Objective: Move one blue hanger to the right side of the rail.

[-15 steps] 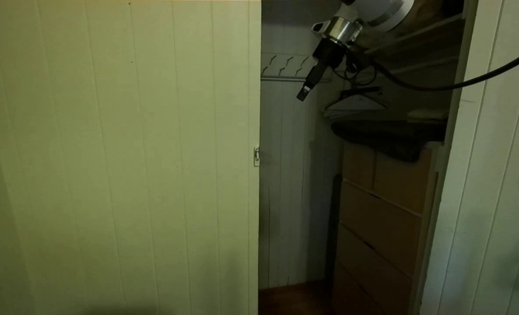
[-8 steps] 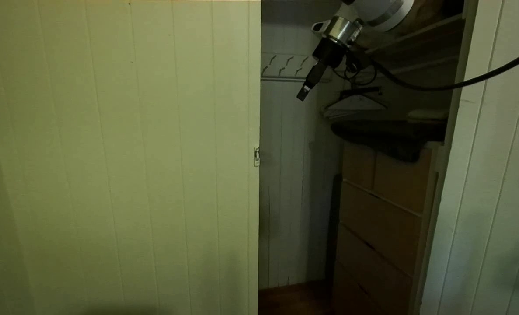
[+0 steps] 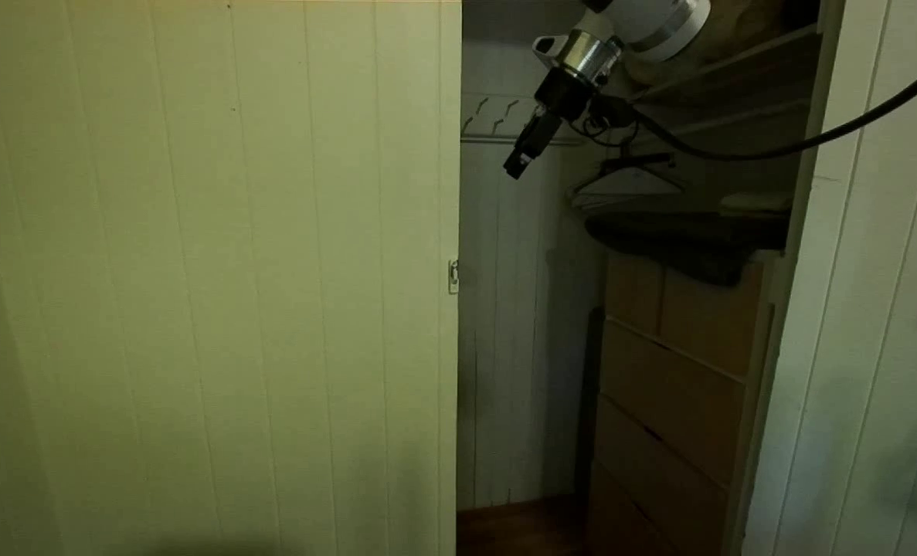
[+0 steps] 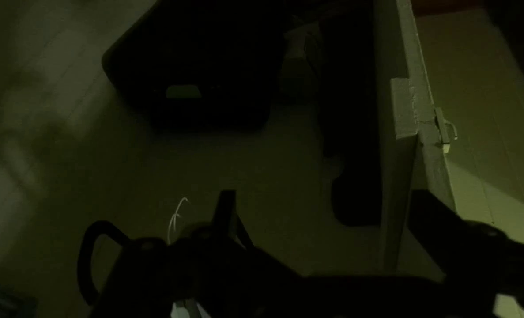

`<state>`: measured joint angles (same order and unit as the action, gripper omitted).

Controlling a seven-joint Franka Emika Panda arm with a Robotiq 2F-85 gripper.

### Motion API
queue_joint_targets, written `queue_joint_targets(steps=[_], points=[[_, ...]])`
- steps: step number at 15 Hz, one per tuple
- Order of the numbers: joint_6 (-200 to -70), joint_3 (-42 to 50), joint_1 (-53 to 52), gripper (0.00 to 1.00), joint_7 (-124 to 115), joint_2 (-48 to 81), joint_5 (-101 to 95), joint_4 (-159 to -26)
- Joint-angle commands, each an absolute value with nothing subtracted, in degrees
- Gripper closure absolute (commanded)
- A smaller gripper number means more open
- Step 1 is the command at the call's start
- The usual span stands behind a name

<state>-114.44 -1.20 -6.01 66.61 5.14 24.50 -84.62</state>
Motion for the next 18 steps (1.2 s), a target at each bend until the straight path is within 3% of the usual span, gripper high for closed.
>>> queue_joint_targets(steps=[1, 2, 4, 5, 6, 10, 13, 17, 18], points=[[-114.37, -3.45, -4.26, 0.0, 69.95, 8.94, 26.83, -79.74], [-114.72, -3.81, -4.12, 0.0, 70.22, 9.6, 26.94, -79.12], [-116.22, -3.21, -4.96, 0.09, 71.15, 11.06, 27.7, -77.71], [-116.77, -3.46, -4.87, 0.19, 71.7, 11.99, 28.65, -76.66], [-116.77, -3.64, -4.94, 0.2, 72.28, 12.98, 29.24, -75.37], [-115.53, -4.47, -4.99, 0.54, 74.21, 16.04, 32.53, -71.05], [-116.43, -4.89, -5.14, 0.53, 74.36, 18.44, 32.39, -68.22], [-116.14, -5.62, -4.89, 0.4, 75.0, 22.34, 33.18, -63.63], [-116.1, -5.83, -4.9, 0.42, 75.13, 23.25, 33.44, -62.57]])
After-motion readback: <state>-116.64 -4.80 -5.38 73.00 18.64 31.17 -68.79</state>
